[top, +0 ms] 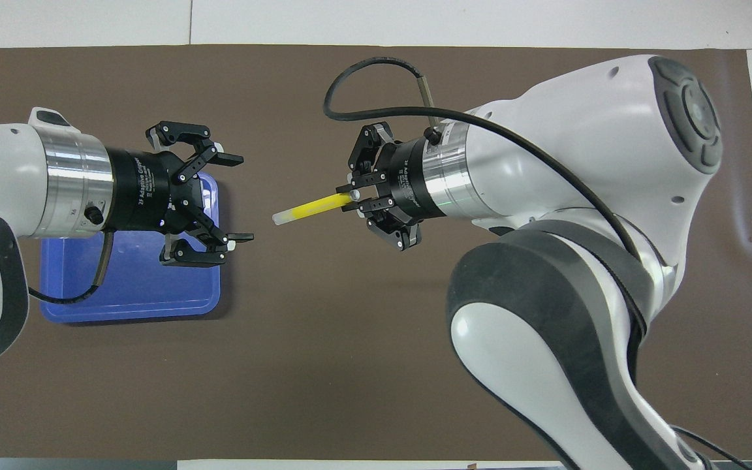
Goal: Right arm passes pens to left for tray arrangement
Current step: 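Carry the yellow pen toward center while the left gripper reaches it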
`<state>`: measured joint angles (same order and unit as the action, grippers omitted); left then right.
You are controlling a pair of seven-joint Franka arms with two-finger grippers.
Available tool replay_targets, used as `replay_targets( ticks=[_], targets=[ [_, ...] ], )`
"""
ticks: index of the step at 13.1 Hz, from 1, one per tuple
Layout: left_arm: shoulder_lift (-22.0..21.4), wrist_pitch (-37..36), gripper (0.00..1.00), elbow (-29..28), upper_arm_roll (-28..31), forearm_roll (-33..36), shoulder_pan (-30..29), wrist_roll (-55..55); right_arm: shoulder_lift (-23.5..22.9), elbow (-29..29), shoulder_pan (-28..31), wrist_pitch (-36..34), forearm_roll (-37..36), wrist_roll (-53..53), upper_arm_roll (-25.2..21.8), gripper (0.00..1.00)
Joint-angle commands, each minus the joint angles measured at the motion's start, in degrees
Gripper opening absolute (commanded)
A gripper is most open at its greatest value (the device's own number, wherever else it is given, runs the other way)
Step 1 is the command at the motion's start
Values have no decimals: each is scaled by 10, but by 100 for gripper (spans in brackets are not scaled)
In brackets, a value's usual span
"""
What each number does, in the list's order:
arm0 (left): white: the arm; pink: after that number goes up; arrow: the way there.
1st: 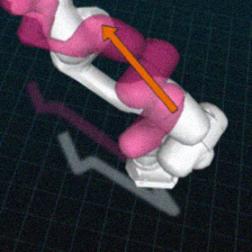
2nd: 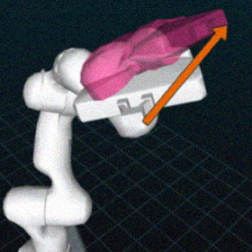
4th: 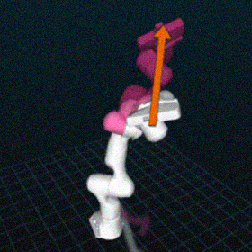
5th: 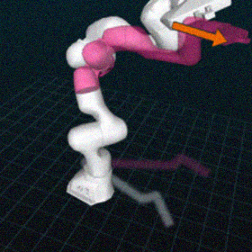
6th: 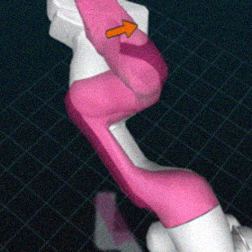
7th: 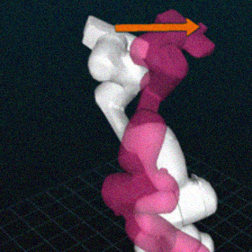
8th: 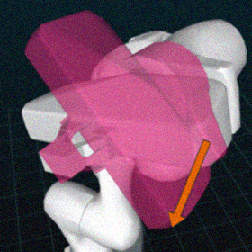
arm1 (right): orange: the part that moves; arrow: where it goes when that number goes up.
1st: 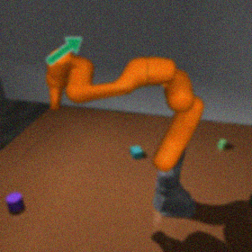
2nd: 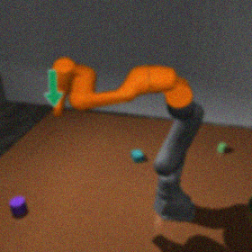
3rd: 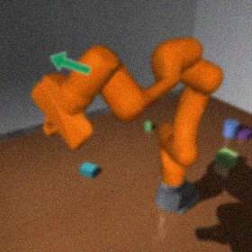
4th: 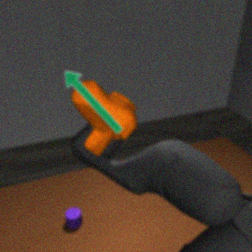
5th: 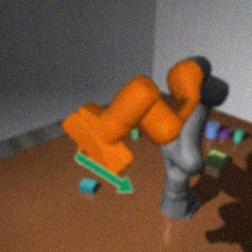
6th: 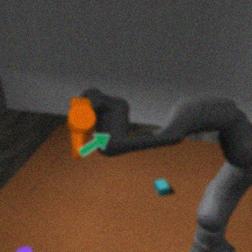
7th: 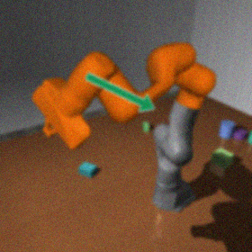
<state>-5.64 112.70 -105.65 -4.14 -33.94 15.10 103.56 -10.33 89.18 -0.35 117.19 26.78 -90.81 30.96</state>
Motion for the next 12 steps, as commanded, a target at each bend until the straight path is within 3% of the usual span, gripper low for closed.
replay_targets(
  ticks=[1,9,12],
  targets=[
    [-23,49,99,-46,7,-14,26,17,-5,-11,0,-8,-8,-10,12,0],
    [-24,67,99,-62,8,-14,71,68,-2,-11,-2,-14,-13,-10,30,0],
    [-24,58,91,-62,9,-13,70,68,-2,-11,-3,-10,-16,-9,31,0]
  ],
)
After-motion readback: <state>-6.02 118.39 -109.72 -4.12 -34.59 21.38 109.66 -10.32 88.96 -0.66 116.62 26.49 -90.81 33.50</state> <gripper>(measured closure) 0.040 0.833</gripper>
